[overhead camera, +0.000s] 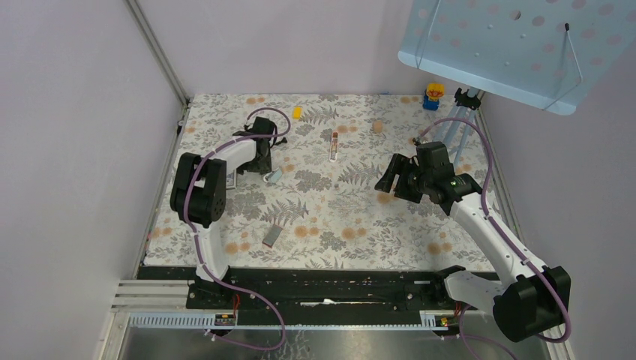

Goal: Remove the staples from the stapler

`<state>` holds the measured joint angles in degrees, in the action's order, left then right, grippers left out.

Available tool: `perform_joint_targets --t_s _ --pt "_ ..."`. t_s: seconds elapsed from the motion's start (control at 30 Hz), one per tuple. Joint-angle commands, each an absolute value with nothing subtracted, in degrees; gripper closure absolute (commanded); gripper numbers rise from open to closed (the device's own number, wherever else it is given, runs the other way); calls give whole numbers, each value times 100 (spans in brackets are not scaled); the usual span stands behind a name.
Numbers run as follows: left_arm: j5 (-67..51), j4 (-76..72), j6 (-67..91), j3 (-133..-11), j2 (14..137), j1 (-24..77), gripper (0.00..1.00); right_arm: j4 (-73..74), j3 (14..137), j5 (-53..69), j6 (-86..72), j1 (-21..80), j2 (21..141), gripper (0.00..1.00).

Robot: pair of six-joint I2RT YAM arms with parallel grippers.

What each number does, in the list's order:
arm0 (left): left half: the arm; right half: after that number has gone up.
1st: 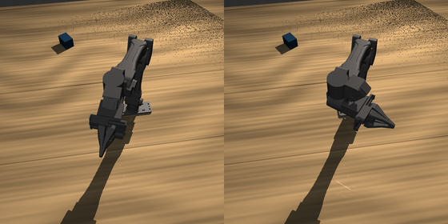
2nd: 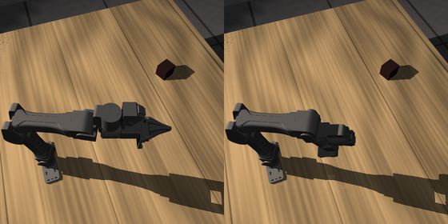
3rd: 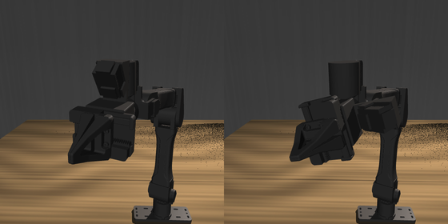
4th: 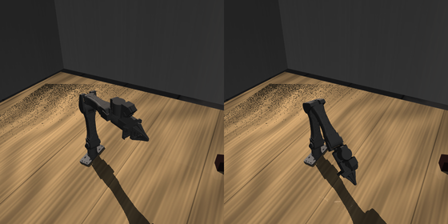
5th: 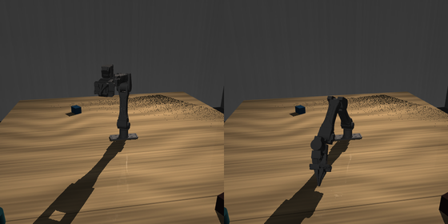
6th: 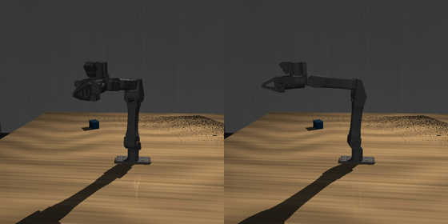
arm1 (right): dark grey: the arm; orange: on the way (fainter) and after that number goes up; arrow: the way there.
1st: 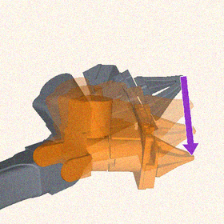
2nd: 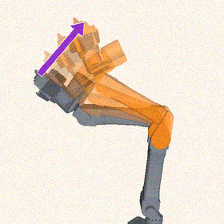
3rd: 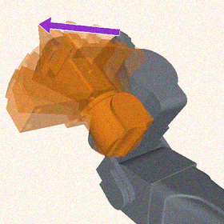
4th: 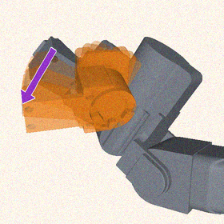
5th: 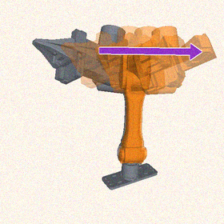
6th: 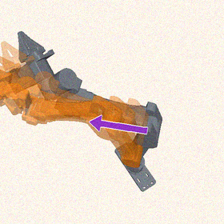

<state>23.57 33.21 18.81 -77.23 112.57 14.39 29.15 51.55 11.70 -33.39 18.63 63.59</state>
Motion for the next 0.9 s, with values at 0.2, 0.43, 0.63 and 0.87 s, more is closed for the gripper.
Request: perform_joint_targets --t_s 0.2,0.43,0.63,0.87 --pt "2759 3476 1881 -8117 10720 1413 31 2803 5169 1249 -3252 1837 6254 25" --pt "2405 3334 1715 -8262 9953 1540 30 2811 5158 1220 -3249 1837 6248 25" --pt "2310 3282 593 -7969 9695 2806 20 2697 5121 1329 -3307 1837 6316 25" --pt "2698 3434 221 -7640 10282 3541 16 2726 5103 1332 -3301 1833 6280 25"
